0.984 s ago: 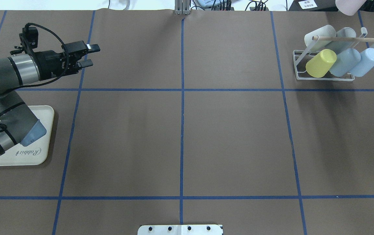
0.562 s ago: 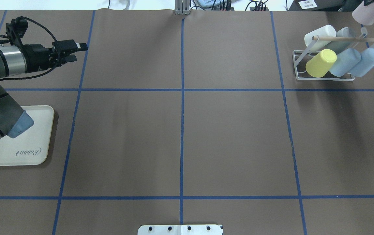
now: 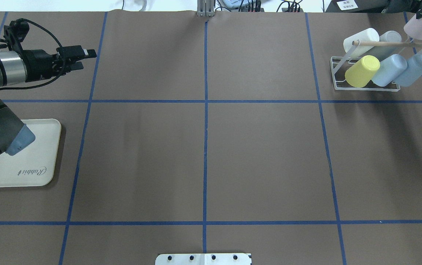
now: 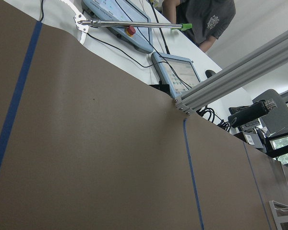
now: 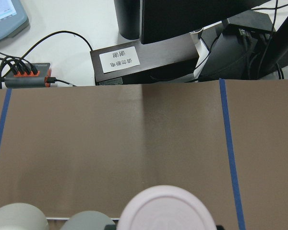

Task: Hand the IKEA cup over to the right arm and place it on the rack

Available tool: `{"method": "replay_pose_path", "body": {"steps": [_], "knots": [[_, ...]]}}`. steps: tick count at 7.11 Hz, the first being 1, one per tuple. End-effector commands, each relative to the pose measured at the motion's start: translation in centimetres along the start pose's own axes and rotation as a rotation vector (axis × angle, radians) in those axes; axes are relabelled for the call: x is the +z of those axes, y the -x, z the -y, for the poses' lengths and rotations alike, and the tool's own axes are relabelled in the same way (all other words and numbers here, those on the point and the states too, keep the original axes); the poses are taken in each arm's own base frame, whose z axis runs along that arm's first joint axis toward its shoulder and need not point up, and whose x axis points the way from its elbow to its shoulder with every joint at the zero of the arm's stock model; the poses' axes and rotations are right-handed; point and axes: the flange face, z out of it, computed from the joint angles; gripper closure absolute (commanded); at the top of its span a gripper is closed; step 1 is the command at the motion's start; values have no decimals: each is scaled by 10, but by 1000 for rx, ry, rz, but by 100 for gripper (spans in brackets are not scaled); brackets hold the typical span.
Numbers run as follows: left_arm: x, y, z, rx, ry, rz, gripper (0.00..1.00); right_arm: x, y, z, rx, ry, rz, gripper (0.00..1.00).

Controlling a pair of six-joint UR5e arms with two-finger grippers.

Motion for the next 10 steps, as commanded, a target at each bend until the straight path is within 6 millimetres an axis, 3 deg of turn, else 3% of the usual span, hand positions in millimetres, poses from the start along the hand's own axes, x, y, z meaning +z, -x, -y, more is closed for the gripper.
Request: {"method": "replay_pose_path", "body": {"steps": [1,5,6,7,9,10], "knots": [[0,0,0,0,-2,1,1,2,-4,-5,6,6,1,61],[-1,1,0,-1,0,2,1,19,1,-26,-26,12,15,42],[0,2,0,-1,0,3,1,25,-1,-33,-35,13,20,30],[0,2,0,-1,0,3,1,24,2,-33,-37,11,22,5],[0,1,1,0,0,3,1,23,3,-32,-38,10,24,1],[-7,5,13,2,-19,15,1,22,5,-31,-41,8,27,1]]}}
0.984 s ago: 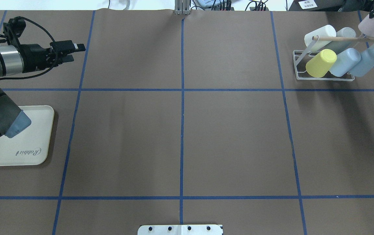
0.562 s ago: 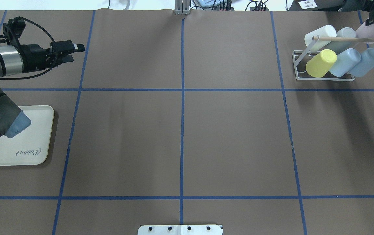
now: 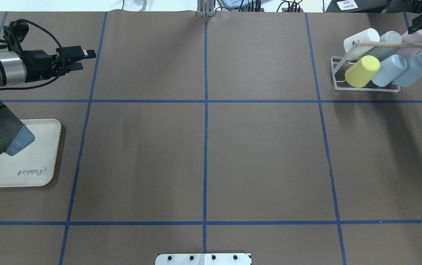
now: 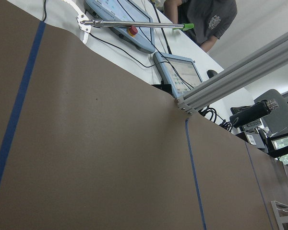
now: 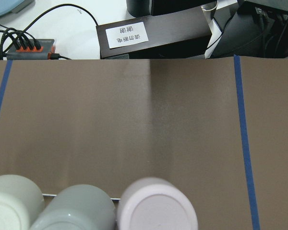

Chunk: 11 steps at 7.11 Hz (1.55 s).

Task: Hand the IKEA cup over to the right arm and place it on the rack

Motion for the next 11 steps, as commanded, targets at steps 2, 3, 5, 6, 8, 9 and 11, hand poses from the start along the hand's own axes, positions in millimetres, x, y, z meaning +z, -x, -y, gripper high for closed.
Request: {"method": "replay_pose_path", "body": {"steps": [2,3,5,6,8,9,11], "knots": [[-43,54,39,183,4,162,1,-14,17,9,-23,-21,17,1],[-64,71,68,265,17,250,1,-20,17,7,-29,-25,23,1],[-142,124,131,412,112,418,1,-26,2,3,10,19,43,1],[-180,141,165,491,175,496,1,-32,-6,2,21,17,38,1],[-242,174,202,513,321,578,1,-27,-46,-27,-30,79,50,1],[-269,198,194,472,355,591,1,-35,-54,-37,-26,121,57,1],[-279,232,171,376,413,669,1,-69,-52,-89,-23,163,35,1]]}}
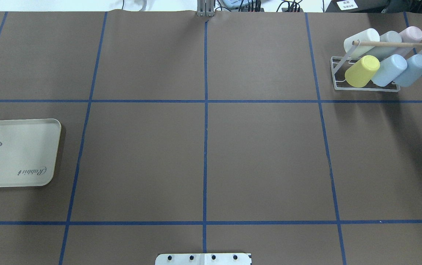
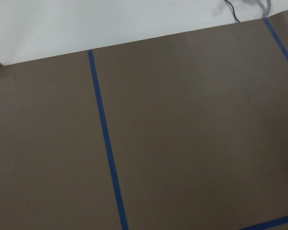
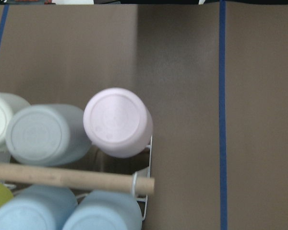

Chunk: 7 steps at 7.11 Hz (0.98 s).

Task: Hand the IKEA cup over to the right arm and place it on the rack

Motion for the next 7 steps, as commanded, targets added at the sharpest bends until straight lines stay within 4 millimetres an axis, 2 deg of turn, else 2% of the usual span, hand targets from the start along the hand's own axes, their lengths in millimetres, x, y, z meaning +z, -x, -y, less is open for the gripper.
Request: {"method": "replay_pose_path", "body": {"steps": [1,2,3,4,5,7], "knots": [[16,14,-24,-54,92,62,1,-26,0,-68,21,43,-19,1],[26,6,-25,-87,162,72,1,-27,-6,-92,13,62,-24,1],[12,-14,-19,-118,204,78,1,-20,-14,-106,-41,106,-31,1],[-11,-34,-20,-112,244,82,1,-22,-9,-107,-77,167,-40,1],[-27,-35,-64,-79,277,78,1,-30,-4,-111,-68,214,-49,1],[-36,-39,-81,-79,276,67,1,-27,-7,-116,-50,235,-53,1]]}}
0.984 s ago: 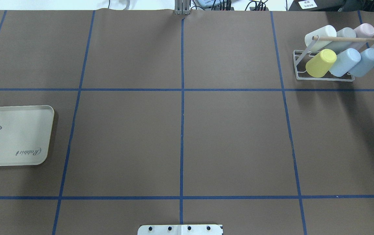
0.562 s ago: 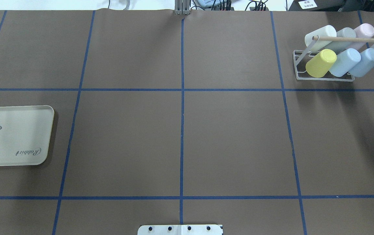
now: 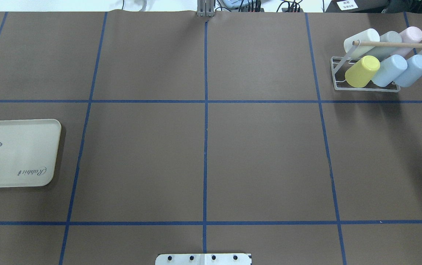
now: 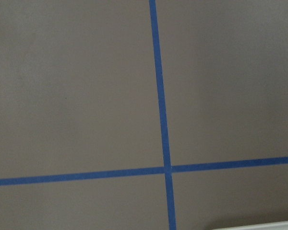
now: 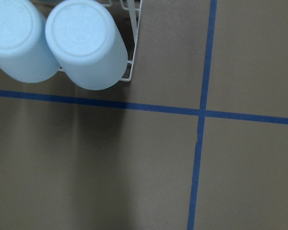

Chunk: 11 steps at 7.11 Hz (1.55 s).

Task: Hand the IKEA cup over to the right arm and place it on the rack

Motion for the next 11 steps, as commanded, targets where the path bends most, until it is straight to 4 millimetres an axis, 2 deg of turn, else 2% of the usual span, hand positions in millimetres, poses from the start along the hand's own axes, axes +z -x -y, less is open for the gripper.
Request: {"method": "replay_pose_path", "body": {"steps": [1,3,11], "knots": [[-3,-5,-16,-4,19,-37,1,0,2,0,7,14,5,1],[-16,-20,-18,-20,34,-77,1,1,2,-1,9,13,10,1],[-19,-22,-18,-25,29,-77,0,7,-4,-1,16,24,8,1]]}}
